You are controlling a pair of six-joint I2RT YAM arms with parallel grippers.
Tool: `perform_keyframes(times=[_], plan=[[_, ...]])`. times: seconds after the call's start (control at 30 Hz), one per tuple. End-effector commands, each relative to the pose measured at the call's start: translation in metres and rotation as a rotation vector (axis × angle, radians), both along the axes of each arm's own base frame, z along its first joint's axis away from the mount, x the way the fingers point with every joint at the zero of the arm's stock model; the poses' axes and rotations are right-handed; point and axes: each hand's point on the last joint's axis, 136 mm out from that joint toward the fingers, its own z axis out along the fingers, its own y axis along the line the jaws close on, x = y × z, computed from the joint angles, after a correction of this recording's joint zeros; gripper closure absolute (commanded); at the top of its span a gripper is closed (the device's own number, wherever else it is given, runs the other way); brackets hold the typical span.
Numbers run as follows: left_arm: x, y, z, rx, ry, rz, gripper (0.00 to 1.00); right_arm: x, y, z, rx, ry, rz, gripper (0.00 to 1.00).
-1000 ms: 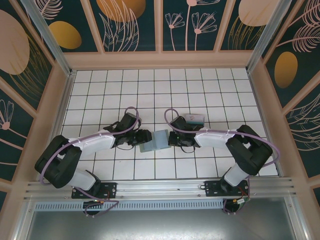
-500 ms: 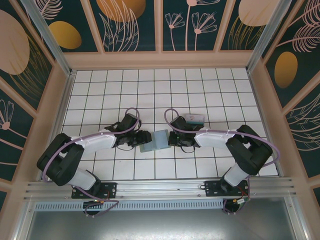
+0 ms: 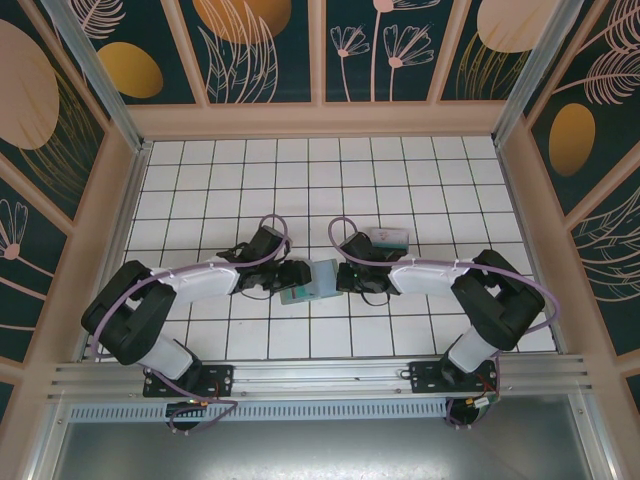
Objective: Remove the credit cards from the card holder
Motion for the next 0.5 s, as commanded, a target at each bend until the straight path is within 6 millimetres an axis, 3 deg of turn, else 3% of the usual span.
perform_keyframes(times=[0.0, 0.27, 0.47], plan=[[0.002, -0.008, 0.006, -0.02, -0.009, -0.024, 0.42, -0.009, 0.008, -0.013, -0.007, 0.033, 0.038, 1.0], [0.011, -0.016, 0.027, -0.053, -0.057, -0.034, 0.33, -0.01, 0.007, -0.016, -0.011, 0.041, 0.037, 1.0], [0.014, -0.036, 0.041, -0.128, -0.076, -0.078, 0.39, -0.01, 0.006, -0.015, -0.011, 0.038, 0.03, 1.0]])
